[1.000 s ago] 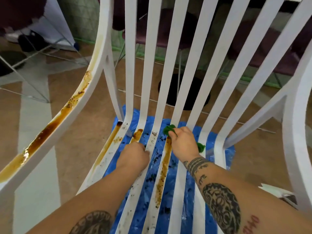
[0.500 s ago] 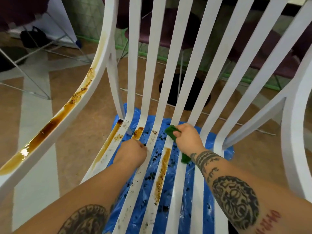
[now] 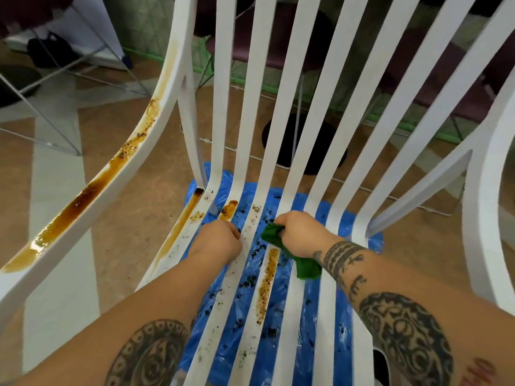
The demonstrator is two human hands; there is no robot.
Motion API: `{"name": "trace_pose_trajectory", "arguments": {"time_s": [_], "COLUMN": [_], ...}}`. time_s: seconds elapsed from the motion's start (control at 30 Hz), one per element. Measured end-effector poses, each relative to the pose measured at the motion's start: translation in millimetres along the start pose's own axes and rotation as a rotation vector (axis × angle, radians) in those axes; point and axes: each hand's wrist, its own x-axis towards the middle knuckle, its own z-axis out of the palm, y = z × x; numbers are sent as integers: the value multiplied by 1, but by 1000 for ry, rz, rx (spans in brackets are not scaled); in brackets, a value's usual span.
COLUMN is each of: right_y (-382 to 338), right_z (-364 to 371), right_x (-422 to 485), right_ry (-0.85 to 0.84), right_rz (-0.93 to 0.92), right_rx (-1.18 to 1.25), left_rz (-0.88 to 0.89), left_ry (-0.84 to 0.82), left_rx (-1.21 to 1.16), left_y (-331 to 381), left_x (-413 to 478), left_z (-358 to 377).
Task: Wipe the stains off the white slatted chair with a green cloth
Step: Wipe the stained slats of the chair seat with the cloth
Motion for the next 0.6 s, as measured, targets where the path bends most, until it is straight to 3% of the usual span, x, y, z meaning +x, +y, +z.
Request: {"name": "trace_pose_trajectory", "arguments": {"time_s": [0.1, 0.23, 0.37, 0.6], "right_y": [7, 7, 1, -8], "right_z": [5, 33, 40, 23], "right_x": [4, -6, -24, -34], "right_ry": [167, 160, 151, 27], "right_rz": [4, -57, -62, 76], "right_rx": [-8, -18, 47, 173], "left_rz": [-6, 8, 9, -31], "left_ry": [12, 32, -53, -59], "left_rx": [-1, 6, 16, -6], "left_y": [-1, -2, 0, -12], "left_x": [-1, -8, -16, -40], "left_z": [1, 2, -2, -3]}}
